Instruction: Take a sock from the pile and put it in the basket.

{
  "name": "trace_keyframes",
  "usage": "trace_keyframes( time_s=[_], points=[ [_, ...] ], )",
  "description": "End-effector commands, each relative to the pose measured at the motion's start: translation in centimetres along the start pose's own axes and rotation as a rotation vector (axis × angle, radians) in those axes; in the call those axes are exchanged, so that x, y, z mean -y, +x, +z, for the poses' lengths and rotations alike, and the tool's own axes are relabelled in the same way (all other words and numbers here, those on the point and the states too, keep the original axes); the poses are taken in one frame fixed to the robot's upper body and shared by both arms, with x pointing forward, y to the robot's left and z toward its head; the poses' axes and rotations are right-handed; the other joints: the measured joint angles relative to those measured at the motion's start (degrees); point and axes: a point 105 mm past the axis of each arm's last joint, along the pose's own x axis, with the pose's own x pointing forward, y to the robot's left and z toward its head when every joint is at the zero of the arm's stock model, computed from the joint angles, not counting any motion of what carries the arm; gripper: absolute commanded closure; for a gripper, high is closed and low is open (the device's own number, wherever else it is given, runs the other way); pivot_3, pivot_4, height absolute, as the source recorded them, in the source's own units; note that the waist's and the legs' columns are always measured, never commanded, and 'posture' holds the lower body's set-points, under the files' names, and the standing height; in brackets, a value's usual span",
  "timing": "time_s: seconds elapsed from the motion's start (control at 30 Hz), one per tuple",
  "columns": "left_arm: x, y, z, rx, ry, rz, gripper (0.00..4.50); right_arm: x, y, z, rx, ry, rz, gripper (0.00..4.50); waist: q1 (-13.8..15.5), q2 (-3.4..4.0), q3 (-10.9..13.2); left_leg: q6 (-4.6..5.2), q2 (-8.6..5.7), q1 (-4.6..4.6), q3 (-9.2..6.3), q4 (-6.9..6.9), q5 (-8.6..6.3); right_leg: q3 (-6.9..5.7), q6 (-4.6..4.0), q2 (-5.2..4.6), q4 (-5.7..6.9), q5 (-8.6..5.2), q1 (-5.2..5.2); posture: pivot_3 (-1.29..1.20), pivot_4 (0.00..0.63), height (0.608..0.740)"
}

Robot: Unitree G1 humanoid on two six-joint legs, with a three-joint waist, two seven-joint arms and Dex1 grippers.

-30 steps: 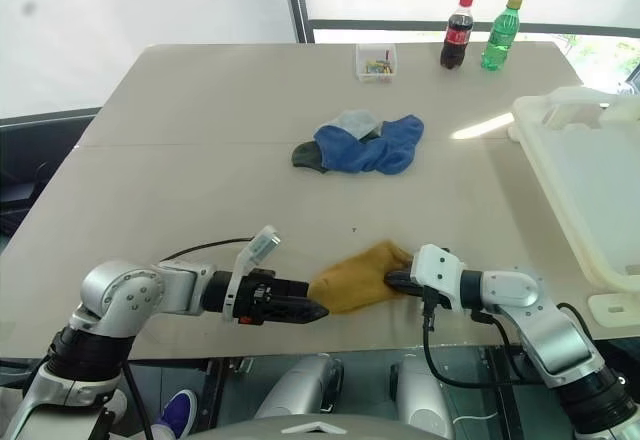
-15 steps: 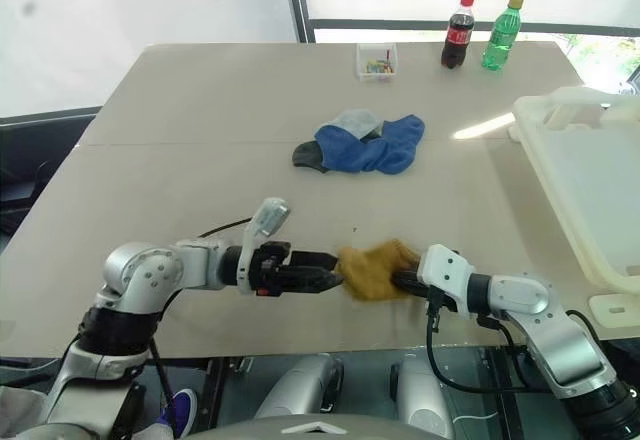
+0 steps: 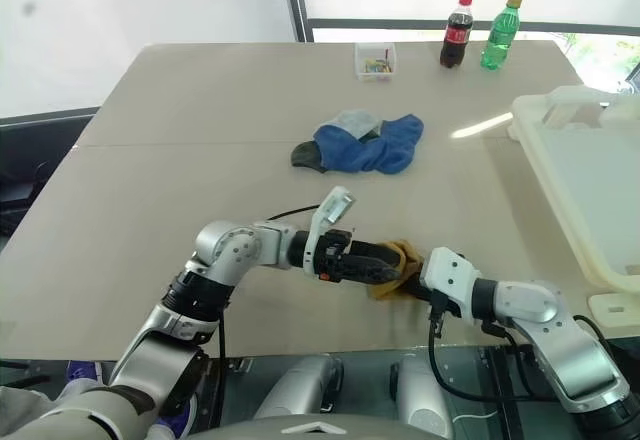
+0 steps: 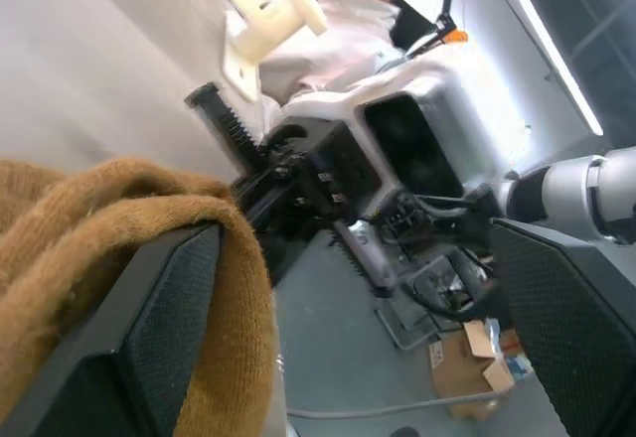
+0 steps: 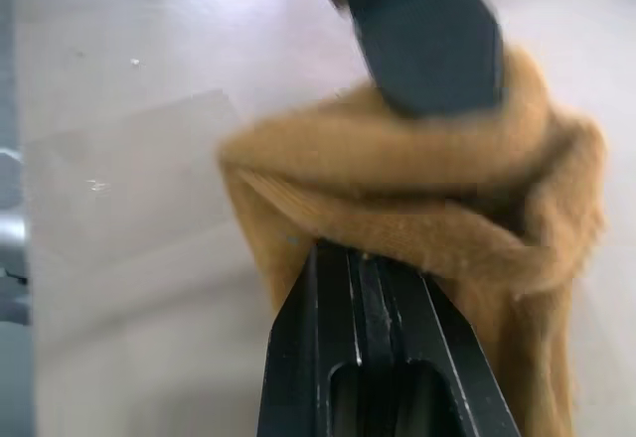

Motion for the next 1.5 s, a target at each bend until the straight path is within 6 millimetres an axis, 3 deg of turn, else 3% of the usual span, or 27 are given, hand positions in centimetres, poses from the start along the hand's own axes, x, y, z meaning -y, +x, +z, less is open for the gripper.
trace_keyframes(
  time_s=[0.03,0.17,0.27,0.43,0.63,0.83,1.0,1.07,1.13,1.27,1.4,1.5],
  points=[
    [-1.7,1.5,0.3,0.014,-0.033,0.045,0.0,-0.7,-1.6,2.2,0.024,-0.021,0.008,4.47,0.2,0.01,-0.01,0.0,-0.01,0.0,0.0,0.0,0.0,-0.01,0.0,-0.01,0.0,0.0,0.0,0.0,0.15,0.74],
    [-3.6,2.4,-0.6,-0.031,-0.068,0.116,0.0,-1.4,-2.6,4.0,0.079,0.027,-0.009,4.47,0.12,-0.1,0.03,0.01,-0.04,-0.09,-0.09,0.09,0.0,-0.11,0.02,-0.04,-0.03,0.0,0.03,0.0,0.15,0.74],
    [-3.5,2.3,-0.3,-0.013,-0.062,0.097,0.0,-0.9,-2.9,4.6,0.106,0.048,-0.069,4.47,0.05,-0.11,0.01,0.01,-0.04,0.01,-0.11,0.09,0.0,-0.12,0.03,-0.05,-0.03,0.0,0.14,0.0,0.15,0.74],
    [0.4,-0.7,2.9,0.146,0.067,-0.07,0.0,0.1,-2.6,4.6,0.126,0.084,-0.156,4.47,-0.4,-0.1,0.02,0.01,-0.02,0.06,-0.11,0.1,0.0,-0.1,0.05,-0.05,0.01,0.01,0.14,0.0,0.15,0.74],
    [2.6,-3.7,2.6,0.161,0.152,-0.056,0.0,1.4,-1.6,4.9,0.171,0.117,-0.198,4.47,-0.14,-0.08,0.01,0.0,-0.01,0.0,-0.09,0.08,0.0,-0.07,0.04,-0.05,0.05,0.01,0.04,0.0,0.15,0.74],
    [3.1,-6.1,1.7,0.16,0.367,0.089,0.0,1.4,0.2,2.1,0.046,0.126,-0.171,4.47,-0.14,-0.07,0.02,0.0,-0.01,-0.02,-0.11,0.07,0.0,-0.08,0.03,-0.05,0.02,0.01,0.03,0.0,0.15,0.74],
    [3.1,-8.1,1.5,0.183,0.596,0.221,0.0,1.9,-0.2,-1.6,-0.082,0.177,-0.207,4.47,0.07,-0.06,0.01,0.0,-0.01,-0.01,-0.07,0.05,0.0,-0.05,0.03,-0.07,0.02,0.02,0.01,0.0,0.15,0.74],
    [3.1,-8.8,1.4,0.199,0.71,0.259,0.0,2.3,-0.5,-2.2,-0.087,0.175,-0.23,4.47,0.08,-0.06,0.01,0.0,-0.01,-0.01,-0.08,0.05,0.0,-0.08,0.03,-0.09,-0.04,0.02,0.04,0.0,0.15,0.74],
    [3.0,-9.4,0.6,0.168,0.73,0.27,0.0,2.6,-0.9,-1.1,-0.039,0.159,-0.24,4.47,0.03,-0.06,0.01,0.0,-0.02,-0.01,-0.06,0.04,0.0,-0.07,0.03,-0.11,-0.06,0.02,0.06,0.0,0.15,0.74],
    [2.7,-10.8,-1.1,0.082,0.756,0.27,0.0,2.2,-1.7,2.8,0.108,0.169,-0.202,3.18,0.0,-0.03,0.03,0.02,-0.01,-0.02,-0.09,0.01,-0.01,-0.11,0.03,-0.11,-0.06,0.02,0.05,0.0,0.15,0.74],
    [3.4,-12.4,-1.1,0.046,0.79,0.257,0.0,2.9,-2.8,4.4,0.12,0.131,-0.265,1.33,-0.15,-0.01,0.04,0.21,0.0,-0.02,-0.11,-0.04,-0.12,-0.11,0.03,-0.08,-0.06,0.02,0.03,0.0,0.15,0.74],
    [3.9,-12.8,-0.7,0.047,0.798,0.257,0.0,3.2,-2.6,3.5,0.047,0.081,-0.301,1.33,-0.08,-0.01,0.04,0.22,0.0,-0.02,-0.1,-0.04,-0.13,-0.11,0.03,-0.09,-0.06,0.02,0.03,0.0,0.15,0.74]
  ],
)
